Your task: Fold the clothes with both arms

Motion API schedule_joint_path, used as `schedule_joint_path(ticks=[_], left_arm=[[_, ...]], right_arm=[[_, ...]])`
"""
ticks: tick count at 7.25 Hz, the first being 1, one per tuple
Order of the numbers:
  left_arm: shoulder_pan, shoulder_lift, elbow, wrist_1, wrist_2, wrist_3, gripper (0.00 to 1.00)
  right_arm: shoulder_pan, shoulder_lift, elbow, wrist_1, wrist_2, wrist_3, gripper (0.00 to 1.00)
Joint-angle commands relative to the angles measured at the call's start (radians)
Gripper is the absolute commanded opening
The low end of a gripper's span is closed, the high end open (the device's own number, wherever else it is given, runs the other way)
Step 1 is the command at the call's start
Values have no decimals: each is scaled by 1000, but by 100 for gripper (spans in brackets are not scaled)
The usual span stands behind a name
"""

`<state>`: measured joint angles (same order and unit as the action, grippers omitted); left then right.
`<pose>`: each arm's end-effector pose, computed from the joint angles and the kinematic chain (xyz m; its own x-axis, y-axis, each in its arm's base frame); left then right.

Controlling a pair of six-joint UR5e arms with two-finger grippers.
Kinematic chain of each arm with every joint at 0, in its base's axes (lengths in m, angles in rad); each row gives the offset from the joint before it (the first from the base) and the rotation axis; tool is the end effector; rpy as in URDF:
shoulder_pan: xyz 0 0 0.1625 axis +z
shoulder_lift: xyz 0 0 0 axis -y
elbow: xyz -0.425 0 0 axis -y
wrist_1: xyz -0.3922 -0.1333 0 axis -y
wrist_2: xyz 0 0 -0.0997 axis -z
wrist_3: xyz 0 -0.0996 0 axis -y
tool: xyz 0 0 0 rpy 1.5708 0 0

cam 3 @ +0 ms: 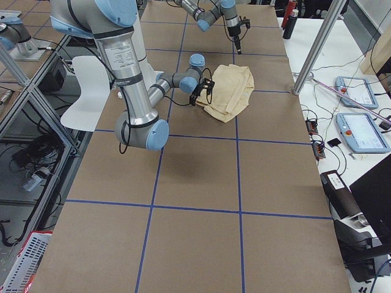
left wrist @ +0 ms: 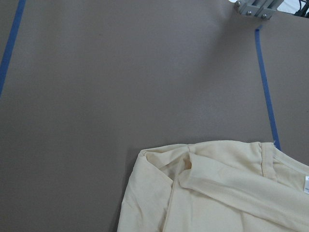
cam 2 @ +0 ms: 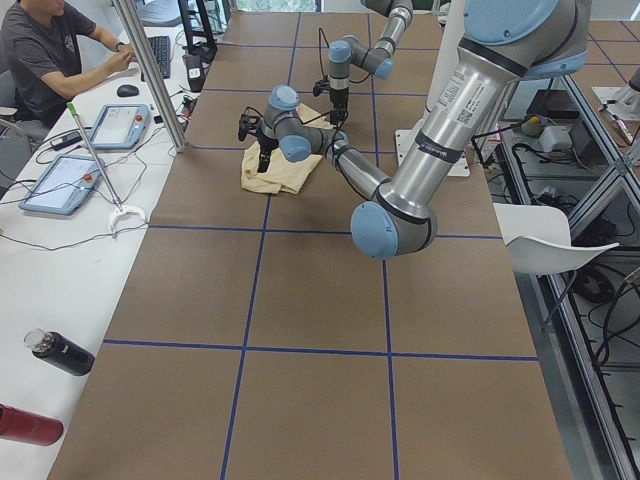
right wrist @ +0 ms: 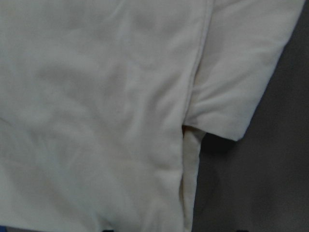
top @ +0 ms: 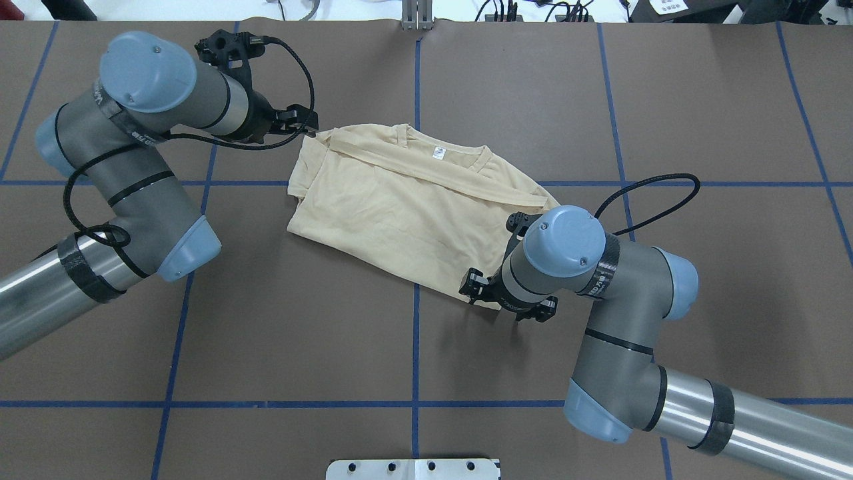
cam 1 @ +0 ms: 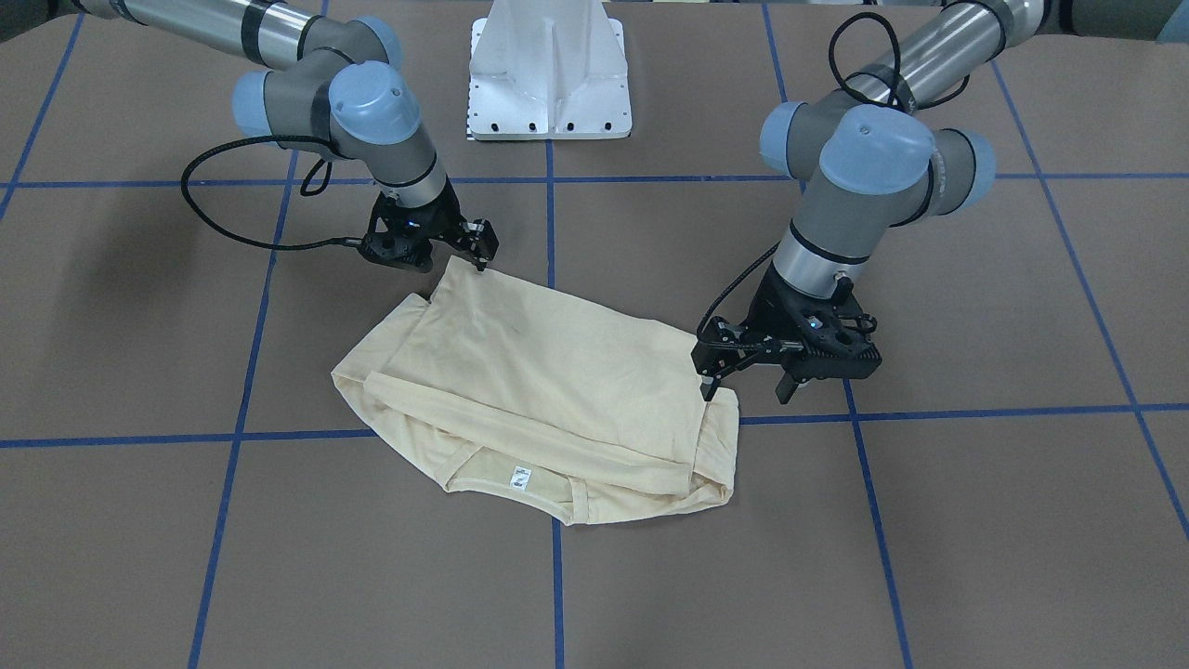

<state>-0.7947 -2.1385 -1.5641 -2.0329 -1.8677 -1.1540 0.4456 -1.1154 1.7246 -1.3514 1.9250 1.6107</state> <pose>0.4117 -0.5681 0.2766 0.5390 0.0035 -0.8423 0.3164 0.9259 0.2063 -0.5393 -0.3670 0.3094 0.6025 0.3292 0.7270 -0.1978 0.9441 -0.2636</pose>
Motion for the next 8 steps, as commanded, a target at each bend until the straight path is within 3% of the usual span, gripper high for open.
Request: schedule_joint_path(ticks=[1, 3, 4, 8], left_arm=[[0, 0, 3, -1, 1, 2, 100], [0, 0, 3, -1, 1, 3, 100], [0, 0, 3, -1, 1, 3, 100], [0, 0, 4, -4, 1, 7, 100]], right_arm=[[-4, 0, 0, 0, 0, 0, 52], [-7, -1, 0, 0, -1, 0, 26], [-7, -1, 3, 0, -1, 0, 4], [12, -1, 22, -18, 18, -2, 0]])
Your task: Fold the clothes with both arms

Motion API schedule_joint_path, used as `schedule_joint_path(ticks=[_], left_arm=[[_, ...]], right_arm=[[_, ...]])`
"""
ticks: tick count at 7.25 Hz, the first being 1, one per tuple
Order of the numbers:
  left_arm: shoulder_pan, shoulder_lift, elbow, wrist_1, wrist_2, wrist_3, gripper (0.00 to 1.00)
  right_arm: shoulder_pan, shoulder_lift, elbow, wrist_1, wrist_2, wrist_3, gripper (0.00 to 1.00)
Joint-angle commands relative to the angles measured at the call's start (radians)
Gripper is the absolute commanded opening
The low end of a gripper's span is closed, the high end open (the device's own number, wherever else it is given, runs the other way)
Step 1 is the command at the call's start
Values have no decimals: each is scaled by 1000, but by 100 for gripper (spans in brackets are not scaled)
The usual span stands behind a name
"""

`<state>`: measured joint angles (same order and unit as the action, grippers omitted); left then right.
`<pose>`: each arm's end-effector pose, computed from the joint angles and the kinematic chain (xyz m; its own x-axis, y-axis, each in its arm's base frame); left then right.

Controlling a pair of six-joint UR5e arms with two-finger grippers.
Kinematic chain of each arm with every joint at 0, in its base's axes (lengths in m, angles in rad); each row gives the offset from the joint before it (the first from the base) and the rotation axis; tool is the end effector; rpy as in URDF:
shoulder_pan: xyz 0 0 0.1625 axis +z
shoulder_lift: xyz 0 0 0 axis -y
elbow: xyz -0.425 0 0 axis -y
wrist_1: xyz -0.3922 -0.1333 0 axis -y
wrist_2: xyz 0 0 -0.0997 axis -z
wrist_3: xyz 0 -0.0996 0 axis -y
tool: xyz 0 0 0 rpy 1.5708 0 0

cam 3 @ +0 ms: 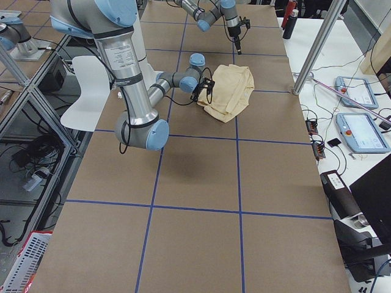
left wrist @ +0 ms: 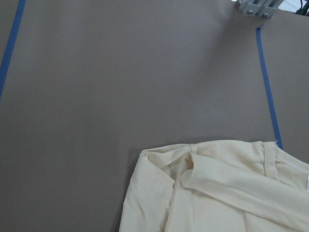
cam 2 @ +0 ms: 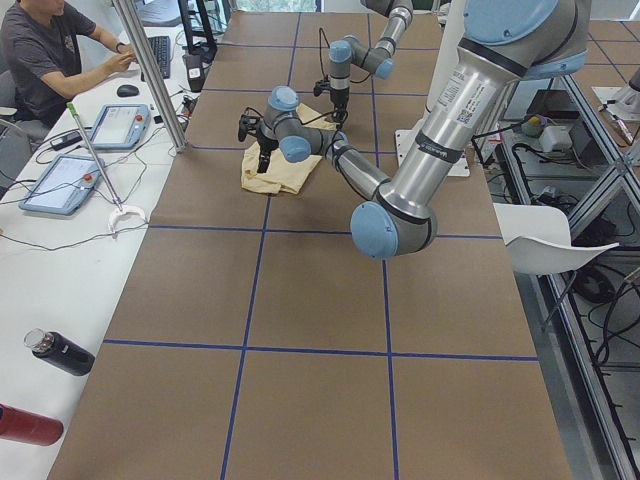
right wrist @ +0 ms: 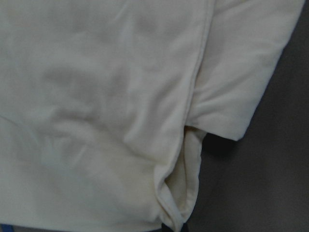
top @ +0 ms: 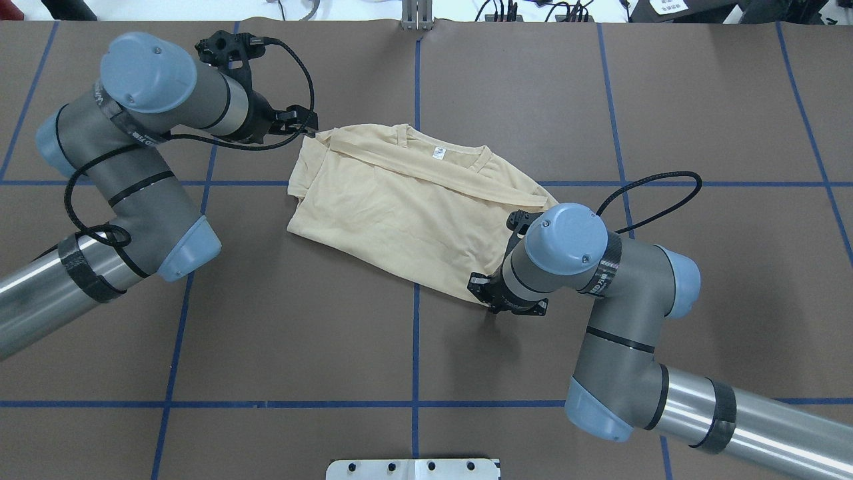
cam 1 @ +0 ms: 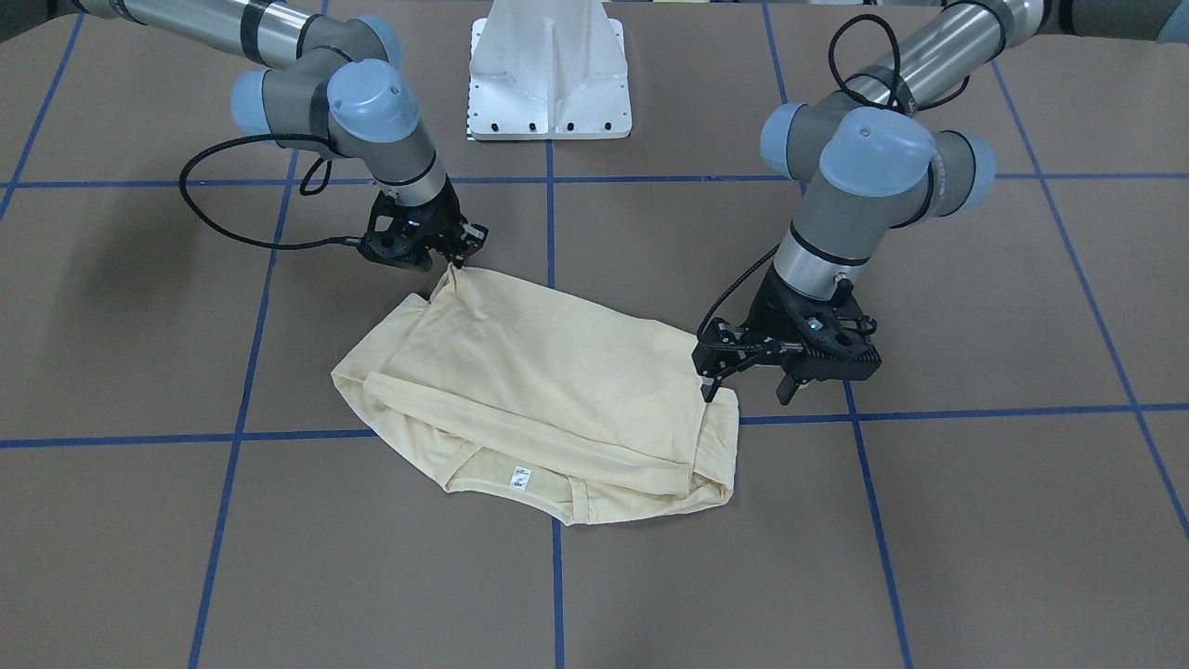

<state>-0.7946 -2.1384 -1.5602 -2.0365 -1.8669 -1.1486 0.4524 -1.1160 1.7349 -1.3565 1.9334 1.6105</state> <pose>0.4123 -0.5687 0.2781 0.5412 0.0082 -0.8409 0.3139 0.9257 0.2111 -0.5347 -0.3688 0.3056 0.5975 0.3317 0.7300 -0.1965 0.9432 -0.2677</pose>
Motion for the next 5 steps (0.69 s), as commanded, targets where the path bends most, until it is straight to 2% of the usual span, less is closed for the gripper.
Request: schedule_joint_path(ticks=[1, 3, 5], left_arm=[[0, 0, -1, 1, 0, 3, 100], [0, 0, -4, 1, 0, 3, 100], [-2, 6, -6, 1, 0, 3, 100]], right_arm=[[0, -2, 47, -45, 15, -1, 0], [-49, 2, 101, -111, 15, 0, 0], [-119, 8, 124, -121, 47, 52, 0]])
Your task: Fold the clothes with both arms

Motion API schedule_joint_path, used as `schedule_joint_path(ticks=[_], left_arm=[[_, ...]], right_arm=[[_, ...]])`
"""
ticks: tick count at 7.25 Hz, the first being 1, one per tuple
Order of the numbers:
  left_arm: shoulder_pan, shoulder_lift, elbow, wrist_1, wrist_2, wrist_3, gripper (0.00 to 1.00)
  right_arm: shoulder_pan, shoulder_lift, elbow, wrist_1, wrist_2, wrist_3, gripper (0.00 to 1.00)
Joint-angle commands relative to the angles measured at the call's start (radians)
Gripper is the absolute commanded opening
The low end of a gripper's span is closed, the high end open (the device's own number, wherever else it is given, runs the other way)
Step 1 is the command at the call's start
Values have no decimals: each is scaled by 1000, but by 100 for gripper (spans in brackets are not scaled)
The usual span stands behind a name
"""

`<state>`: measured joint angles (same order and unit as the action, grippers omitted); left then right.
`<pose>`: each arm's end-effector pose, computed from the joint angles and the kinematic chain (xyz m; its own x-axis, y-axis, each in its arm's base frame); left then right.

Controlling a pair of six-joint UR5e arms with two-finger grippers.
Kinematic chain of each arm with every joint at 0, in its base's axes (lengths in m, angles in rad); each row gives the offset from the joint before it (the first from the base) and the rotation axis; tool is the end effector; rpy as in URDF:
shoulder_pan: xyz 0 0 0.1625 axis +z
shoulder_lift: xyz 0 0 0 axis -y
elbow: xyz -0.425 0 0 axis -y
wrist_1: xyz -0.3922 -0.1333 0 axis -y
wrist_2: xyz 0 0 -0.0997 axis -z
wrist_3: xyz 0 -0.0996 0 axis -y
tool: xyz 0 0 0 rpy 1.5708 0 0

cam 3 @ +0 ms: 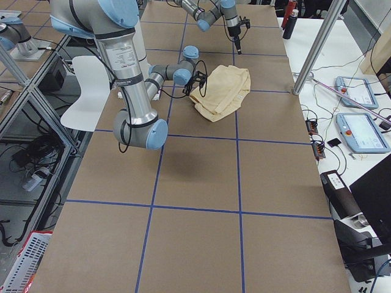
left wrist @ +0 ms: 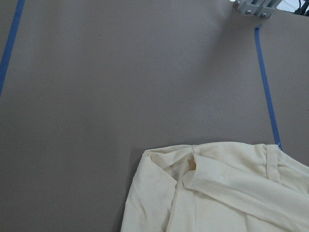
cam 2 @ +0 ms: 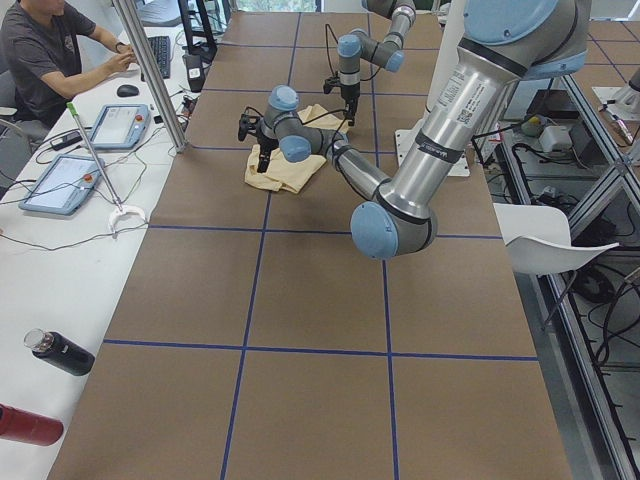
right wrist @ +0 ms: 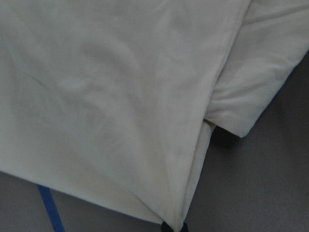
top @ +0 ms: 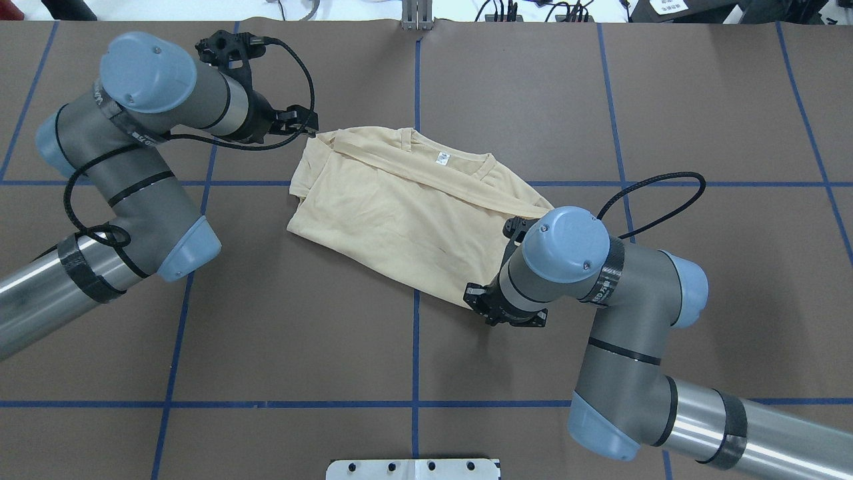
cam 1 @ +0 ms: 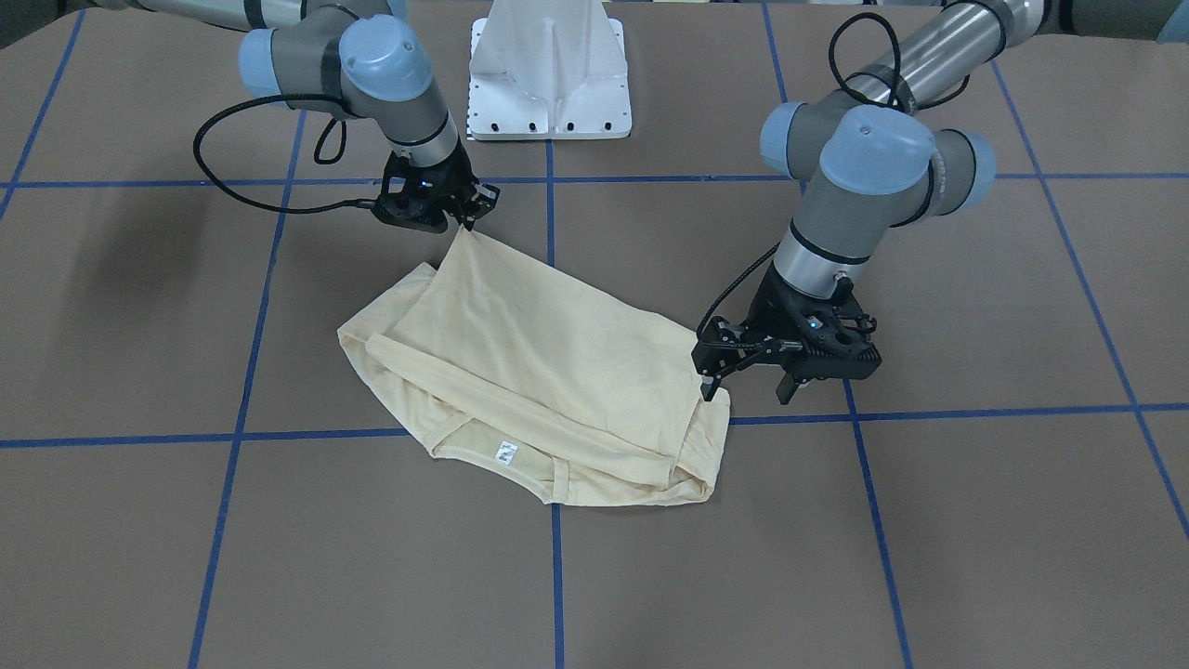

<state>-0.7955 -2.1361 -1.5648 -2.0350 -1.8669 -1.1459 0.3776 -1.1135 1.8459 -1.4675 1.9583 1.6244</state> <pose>0.4108 -0.5681 0.2777 0.5415 0.0107 -0.8406 0.3134 0.9253 0.2137 -0.5360 -0.3155 0.2695 0.6182 0.2986 0.7271 -0.1141 0.9493 -0.2928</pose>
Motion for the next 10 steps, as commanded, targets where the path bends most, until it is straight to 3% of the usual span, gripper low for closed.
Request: schedule_joint_path(ticks=[1, 5, 7, 8, 10], left_arm=[[-1, 4, -1, -1, 2, 0, 100], [-1, 19, -3, -4, 2, 0, 100], [-1, 19, -4, -5, 2, 0, 100], [-1, 19, -5, -7, 0, 2, 100], [-1, 30, -27, -8, -2, -1, 100]], right_arm=[[-86, 18, 28, -8, 24, 81, 0], [-115, 52, 44, 2, 148, 100, 0], [-127, 61, 39, 25, 152, 100, 0], [-128, 61, 36, 27, 171, 103, 99], [-65, 49, 41, 26, 169, 98, 100]])
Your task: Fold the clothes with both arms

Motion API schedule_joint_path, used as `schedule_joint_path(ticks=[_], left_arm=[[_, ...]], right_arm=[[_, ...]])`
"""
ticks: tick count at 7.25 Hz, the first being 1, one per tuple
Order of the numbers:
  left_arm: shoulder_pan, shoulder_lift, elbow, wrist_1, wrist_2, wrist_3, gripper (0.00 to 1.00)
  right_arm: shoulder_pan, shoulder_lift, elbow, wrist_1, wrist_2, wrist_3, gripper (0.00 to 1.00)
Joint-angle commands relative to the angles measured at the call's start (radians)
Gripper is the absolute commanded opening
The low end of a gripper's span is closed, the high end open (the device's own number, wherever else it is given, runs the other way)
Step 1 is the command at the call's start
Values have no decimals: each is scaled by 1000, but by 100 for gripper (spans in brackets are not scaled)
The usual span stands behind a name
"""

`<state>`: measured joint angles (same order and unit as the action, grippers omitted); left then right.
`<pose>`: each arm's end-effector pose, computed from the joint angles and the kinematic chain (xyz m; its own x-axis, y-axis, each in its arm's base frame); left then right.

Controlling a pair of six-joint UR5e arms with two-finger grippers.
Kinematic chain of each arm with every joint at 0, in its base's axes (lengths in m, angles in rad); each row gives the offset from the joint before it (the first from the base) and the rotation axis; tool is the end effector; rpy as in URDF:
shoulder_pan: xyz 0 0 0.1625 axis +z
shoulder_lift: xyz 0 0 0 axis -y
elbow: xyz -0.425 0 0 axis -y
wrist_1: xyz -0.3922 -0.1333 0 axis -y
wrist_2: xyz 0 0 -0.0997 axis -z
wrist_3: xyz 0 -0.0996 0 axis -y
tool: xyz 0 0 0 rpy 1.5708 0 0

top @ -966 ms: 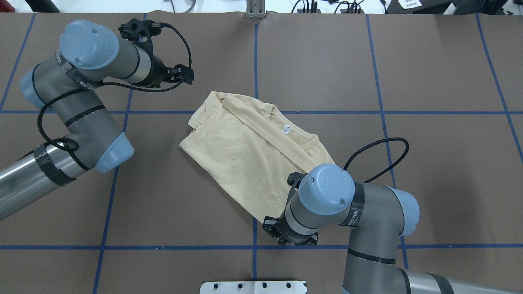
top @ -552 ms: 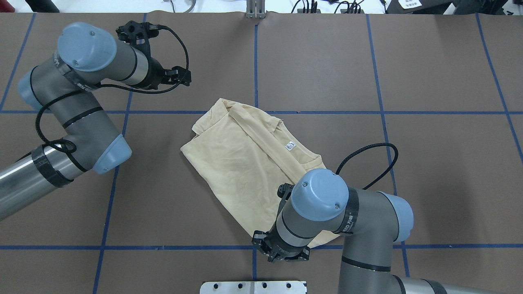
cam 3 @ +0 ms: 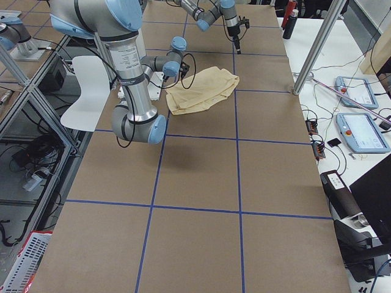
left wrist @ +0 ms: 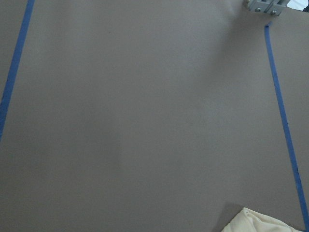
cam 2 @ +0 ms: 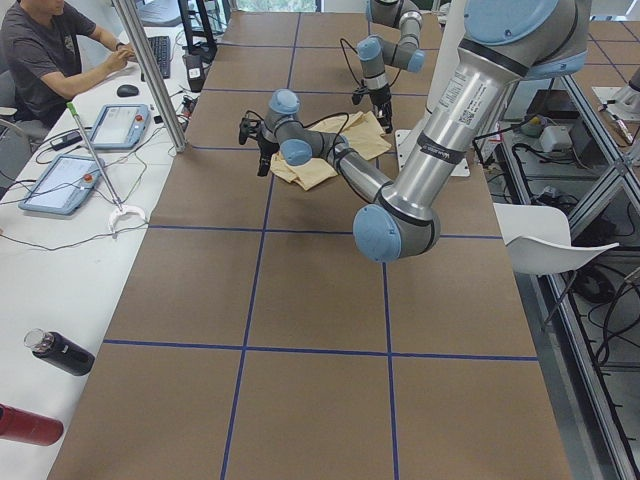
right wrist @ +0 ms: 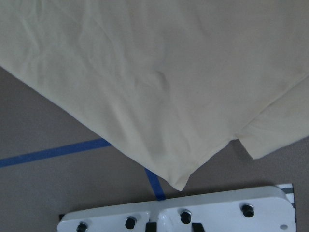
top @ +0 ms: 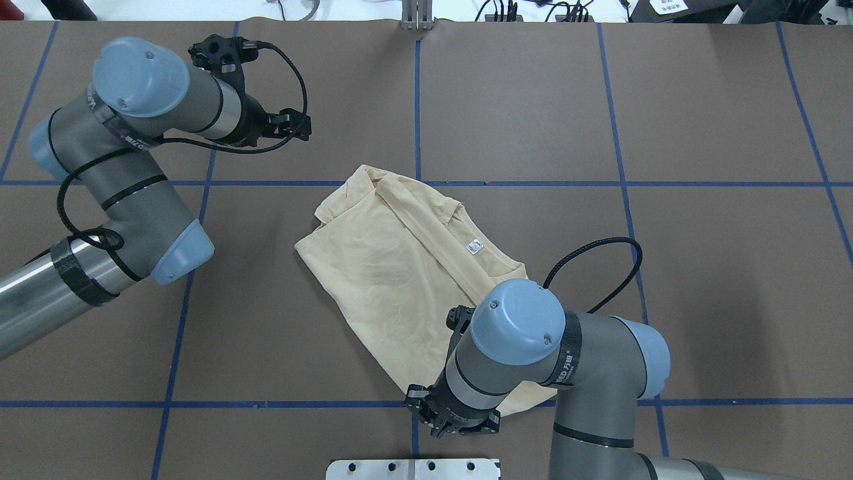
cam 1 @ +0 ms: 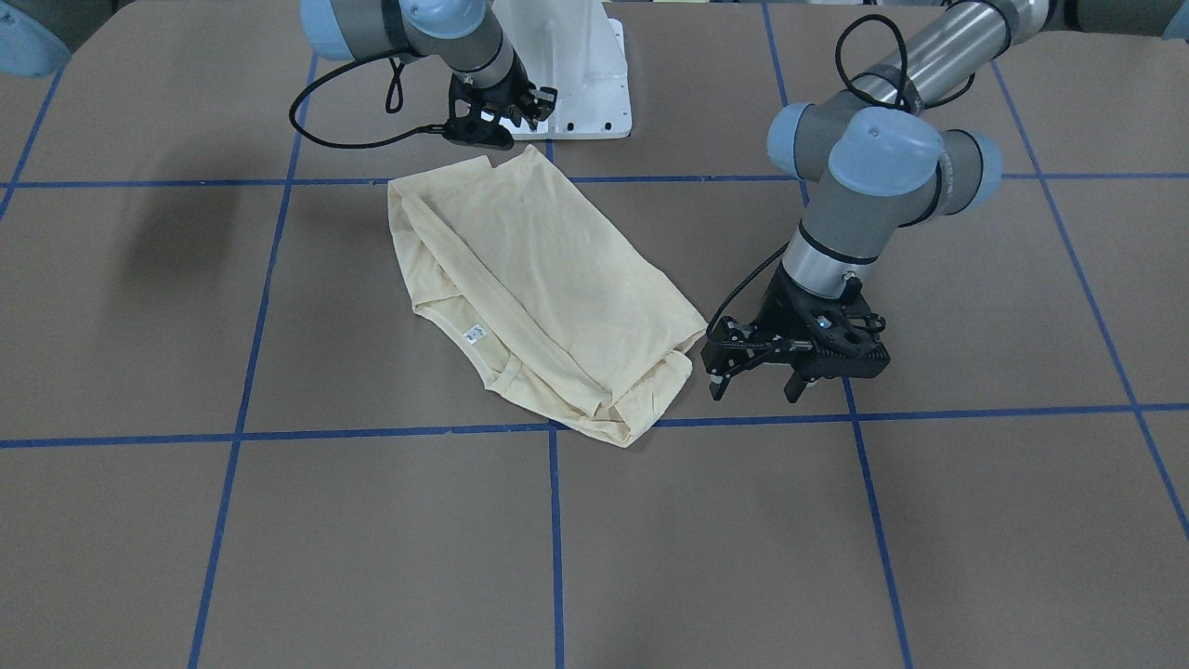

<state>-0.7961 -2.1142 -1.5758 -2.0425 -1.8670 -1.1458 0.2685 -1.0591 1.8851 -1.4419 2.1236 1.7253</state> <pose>0.4066 -0.5644 0.2867 0.5435 0.0085 -0.8393 0.3133 0.9256 0.2122 -0.5577 -0.2375 0.2123 0.5792 0.2952 0.7599 0.0995 0.8996 -0.4253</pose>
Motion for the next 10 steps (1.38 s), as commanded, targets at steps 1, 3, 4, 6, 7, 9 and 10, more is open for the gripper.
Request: schedule_joint_path(ticks=[1, 3, 4, 6, 7, 9, 10], left_arm=[[5, 26, -48, -1, -4, -8, 100], [29, 68, -102, -5, -59, -23, 100], [90, 68, -102, -5, -55, -105, 100], [184, 91, -101, -41, -17, -248, 99], [230, 97, -98, -60, 29, -276, 95], [235, 108, -86, -62, 31, -275, 92], [235, 109, -70, -62, 31, -273, 92]], right_arm=[[101, -7, 2, -2, 10, -7, 100], [206, -9, 2, -2, 3, -39, 100], [262, -6, 0, -2, -4, -56, 100], [362, -5, -3, 0, -14, -79, 100], [366, -10, -7, 0, -54, -105, 100], [373, -12, -9, 0, -59, -118, 100], [373, -12, -7, 0, -60, -116, 100]])
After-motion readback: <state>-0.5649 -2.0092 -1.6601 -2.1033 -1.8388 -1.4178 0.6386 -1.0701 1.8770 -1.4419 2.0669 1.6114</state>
